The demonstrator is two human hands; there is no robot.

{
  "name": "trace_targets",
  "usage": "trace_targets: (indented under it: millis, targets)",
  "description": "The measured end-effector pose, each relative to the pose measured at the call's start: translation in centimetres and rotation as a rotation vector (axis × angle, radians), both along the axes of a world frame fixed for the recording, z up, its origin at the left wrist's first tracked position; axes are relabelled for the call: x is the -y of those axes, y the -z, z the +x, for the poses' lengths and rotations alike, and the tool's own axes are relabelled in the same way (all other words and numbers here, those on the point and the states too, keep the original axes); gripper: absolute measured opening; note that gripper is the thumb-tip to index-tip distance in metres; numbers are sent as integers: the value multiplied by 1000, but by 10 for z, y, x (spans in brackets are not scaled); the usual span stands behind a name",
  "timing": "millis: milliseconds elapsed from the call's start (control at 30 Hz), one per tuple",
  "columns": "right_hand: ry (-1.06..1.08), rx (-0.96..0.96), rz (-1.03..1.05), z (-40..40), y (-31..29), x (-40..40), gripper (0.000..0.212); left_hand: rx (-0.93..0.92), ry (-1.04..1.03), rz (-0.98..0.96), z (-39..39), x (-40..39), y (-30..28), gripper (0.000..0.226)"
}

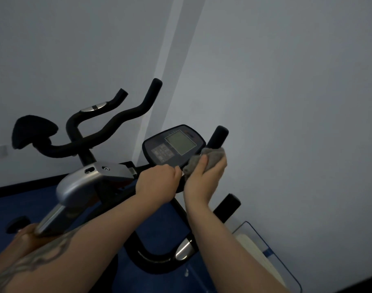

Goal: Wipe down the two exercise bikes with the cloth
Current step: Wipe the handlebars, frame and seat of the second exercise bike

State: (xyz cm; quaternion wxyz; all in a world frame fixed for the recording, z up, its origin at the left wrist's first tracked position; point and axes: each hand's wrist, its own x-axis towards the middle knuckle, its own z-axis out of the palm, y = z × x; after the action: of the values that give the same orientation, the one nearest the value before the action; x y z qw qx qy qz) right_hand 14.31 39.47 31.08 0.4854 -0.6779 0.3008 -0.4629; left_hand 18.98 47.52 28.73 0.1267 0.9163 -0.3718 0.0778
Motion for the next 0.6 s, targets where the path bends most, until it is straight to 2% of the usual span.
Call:
trace_targets:
  millis: [33,133,167,200,267,300,333,400,467,533,600]
  targets:
    - [-28,-9,-59,-4,3,-1,44,-56,15,-38,1,-3,-1,2]
    - [18,88,-399,-10,-19,7,45,-289,-23,-299,13,-18,3,30]
    - [4,123,-551,-10,-27,9,42,-317,-49,-352,13,-27,6,33]
    - [-34,63,-707,-8,-32,11,40,-270,-68,-317,11,-35,9,35]
    - [-82,-392,-1049,-4,-28,14,34,-180,-134,-257,3,-51,18,29]
    - [-96,-610,-1148,-3,-18,12,31,-151,-154,-263,-1,-56,23,23]
    - [-134,-744,-1167,-3,-10,5,29,-132,-166,-276,-2,-58,29,21]
    - [-290,-759,-1132,-1,0,-12,27,-180,-208,-365,-1,-61,30,26]
    - [-430,-774,-1219,1,-2,-12,25,-212,-217,-381,2,-61,30,31]
    - [-488,-836,-1298,3,-19,7,22,-176,-211,-320,3,-61,27,23]
    - [-407,-809,-1234,-1,-31,23,23,-109,-174,-192,-1,-60,26,13]
